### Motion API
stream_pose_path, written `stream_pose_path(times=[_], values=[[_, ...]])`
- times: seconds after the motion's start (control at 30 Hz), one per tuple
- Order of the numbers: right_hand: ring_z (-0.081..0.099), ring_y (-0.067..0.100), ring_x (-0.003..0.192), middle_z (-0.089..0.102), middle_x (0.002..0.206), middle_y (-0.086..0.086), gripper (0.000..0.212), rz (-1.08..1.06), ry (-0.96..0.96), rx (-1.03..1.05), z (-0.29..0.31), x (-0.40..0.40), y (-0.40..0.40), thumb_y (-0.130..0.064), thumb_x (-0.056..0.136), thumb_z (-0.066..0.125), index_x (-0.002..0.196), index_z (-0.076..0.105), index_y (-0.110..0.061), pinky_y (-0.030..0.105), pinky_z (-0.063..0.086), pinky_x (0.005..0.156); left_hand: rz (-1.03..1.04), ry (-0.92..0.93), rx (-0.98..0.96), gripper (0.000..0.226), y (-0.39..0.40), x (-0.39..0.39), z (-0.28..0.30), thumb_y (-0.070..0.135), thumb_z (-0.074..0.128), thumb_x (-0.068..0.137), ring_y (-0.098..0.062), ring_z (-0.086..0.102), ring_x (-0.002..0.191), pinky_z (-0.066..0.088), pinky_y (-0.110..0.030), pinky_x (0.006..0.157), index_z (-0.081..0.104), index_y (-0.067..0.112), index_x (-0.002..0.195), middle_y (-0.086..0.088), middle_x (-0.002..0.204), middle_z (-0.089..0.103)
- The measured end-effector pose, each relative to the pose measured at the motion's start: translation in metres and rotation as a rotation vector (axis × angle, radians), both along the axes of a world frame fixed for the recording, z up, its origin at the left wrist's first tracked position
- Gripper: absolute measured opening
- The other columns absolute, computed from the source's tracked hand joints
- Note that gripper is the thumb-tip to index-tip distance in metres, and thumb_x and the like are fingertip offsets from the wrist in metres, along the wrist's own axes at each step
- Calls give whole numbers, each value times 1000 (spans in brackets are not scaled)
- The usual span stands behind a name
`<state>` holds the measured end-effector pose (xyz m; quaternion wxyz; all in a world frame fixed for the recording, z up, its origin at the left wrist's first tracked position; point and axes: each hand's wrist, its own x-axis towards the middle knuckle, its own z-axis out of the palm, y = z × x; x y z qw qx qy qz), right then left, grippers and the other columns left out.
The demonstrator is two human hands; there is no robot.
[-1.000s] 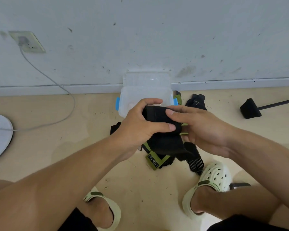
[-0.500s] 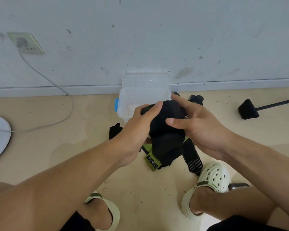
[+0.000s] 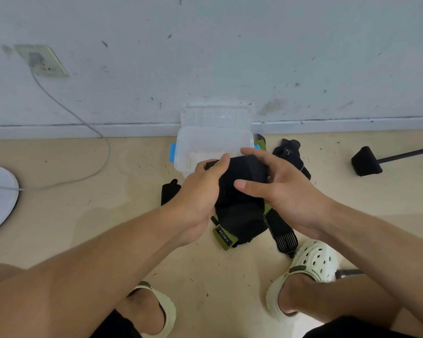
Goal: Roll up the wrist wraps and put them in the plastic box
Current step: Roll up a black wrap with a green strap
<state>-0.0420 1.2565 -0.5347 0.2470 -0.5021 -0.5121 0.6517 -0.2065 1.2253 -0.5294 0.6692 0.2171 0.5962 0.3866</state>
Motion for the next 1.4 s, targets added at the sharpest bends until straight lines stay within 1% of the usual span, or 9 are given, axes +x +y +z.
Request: stream_pose_path(times=[0.17, 0.33, 0.53, 0.67, 0.8, 0.93, 1.13, 1.27, 1.4], values=[[73, 12, 106, 69, 125, -8, 71, 114, -170, 311, 3, 3, 6, -10, 81, 86, 141, 55, -34, 34, 60, 95, 9, -17, 13, 47, 5, -7, -1, 51, 51, 105, -23, 71, 117, 55, -47, 105, 60, 20, 140, -3, 127, 74], [49, -4, 134, 51, 145, -27, 77, 179, -367, 626, 2, 4, 2, -17, 84, 86, 148, 49, -36, 31, 48, 111, 38, -155, 19, 41, 5, -7, 3, 42, 49, 108, -23, 72, 116, 55, -45, 105, 66, 16, 134, -6, 121, 77], [62, -2, 124, 61, 139, -25, 91, 111, -180, 191, 7, -2, 1, -62, 84, 66, 160, 18, -52, 32, 50, 110, 145, -126, 78, 33, 8, -9, 3, 18, 57, 100, -29, 69, 117, 59, -43, 93, 64, 12, 131, -12, 125, 72], [58, 2, 128, 60, 139, -22, 95, 34, 3, -77, 7, -13, -8, -72, 76, 59, 158, 13, -58, 27, 48, 106, 122, -19, 152, 30, 1, -3, 8, 8, 55, 95, -24, 66, 104, 54, -35, 79, 65, 20, 121, -9, 112, 67], [65, 7, 121, 66, 137, -12, 67, -46, 103, -191, 12, -15, -8, -56, 96, 55, 155, 24, -60, 26, 53, 91, 66, 49, 213, 31, 0, -3, 8, 5, 54, 94, -22, 66, 97, 53, -31, 72, 65, 23, 118, -5, 108, 66], [63, 10, 126, 65, 139, -14, 64, -33, 139, -219, 10, -13, -6, -56, 94, 59, 151, 30, -62, 37, 51, 105, 54, 63, 240, 33, 1, -4, 11, 3, 54, 95, -22, 65, 96, 53, -32, 74, 64, 23, 119, -6, 109, 65], [72, 18, 112, 72, 126, 4, 38, -147, 193, -75, 11, -8, -7, -24, 98, 66, 135, 63, -33, 33, 58, 94, 106, -2, 219, 31, 1, 0, 12, 11, 57, 96, -17, 66, 93, 54, -28, 67, 63, 23, 124, -4, 109, 67], [71, 18, 109, 68, 128, 2, 57, -151, 194, 49, 11, -3, -2, -8, 80, 74, 131, 63, -31, 25, 58, 81, 175, -44, 177, 28, 4, 1, 12, 21, 63, 99, -13, 70, 94, 60, -31, 77, 63, 20, 128, -1, 113, 71], [69, 17, 115, 66, 131, -1, 74, -140, 171, 63, 8, -2, 1, -10, 69, 69, 137, 59, -35, 29, 59, 88, 184, -52, 162, 28, 5, -2, 9, 18, 66, 99, -15, 73, 96, 62, -33, 79, 64, 20, 127, -4, 116, 72]])
